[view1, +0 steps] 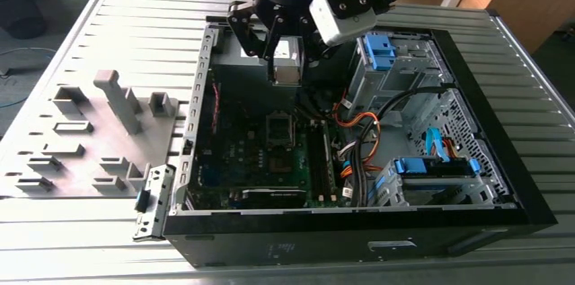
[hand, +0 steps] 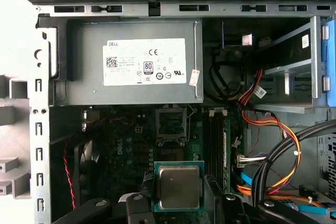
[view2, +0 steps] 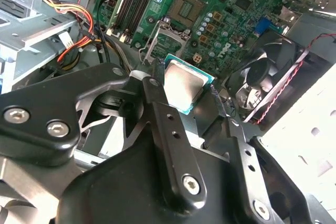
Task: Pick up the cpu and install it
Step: 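Pick up the cpu and move it towards the insertion slot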
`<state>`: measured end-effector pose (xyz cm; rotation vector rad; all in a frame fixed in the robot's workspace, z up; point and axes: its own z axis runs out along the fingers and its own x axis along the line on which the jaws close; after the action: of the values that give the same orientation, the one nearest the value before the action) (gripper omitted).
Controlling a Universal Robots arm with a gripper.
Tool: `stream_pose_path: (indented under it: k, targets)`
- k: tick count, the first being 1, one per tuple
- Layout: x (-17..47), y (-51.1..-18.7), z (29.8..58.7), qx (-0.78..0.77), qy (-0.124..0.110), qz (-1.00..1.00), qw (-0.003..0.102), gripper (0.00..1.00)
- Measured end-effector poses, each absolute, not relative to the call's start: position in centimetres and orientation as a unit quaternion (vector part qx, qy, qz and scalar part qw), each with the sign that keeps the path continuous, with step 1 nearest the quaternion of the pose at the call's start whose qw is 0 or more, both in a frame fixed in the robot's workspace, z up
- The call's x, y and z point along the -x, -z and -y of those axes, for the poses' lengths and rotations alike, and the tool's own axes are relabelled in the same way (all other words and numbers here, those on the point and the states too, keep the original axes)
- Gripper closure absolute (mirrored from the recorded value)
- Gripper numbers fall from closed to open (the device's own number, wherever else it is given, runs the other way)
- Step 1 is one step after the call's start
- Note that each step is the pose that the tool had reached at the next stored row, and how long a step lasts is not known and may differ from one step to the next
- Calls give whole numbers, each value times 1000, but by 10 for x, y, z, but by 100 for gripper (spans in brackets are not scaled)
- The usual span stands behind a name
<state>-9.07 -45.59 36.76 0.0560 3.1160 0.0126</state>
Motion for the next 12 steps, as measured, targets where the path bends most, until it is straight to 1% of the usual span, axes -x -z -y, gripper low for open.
stream_pose_path:
  k: [5, 12]
  targets:
    - [91, -366, 456, -18, -5, -1000, 13, 53]
    - [91, -354, 456, -18, -5, -1000, 12, 53]
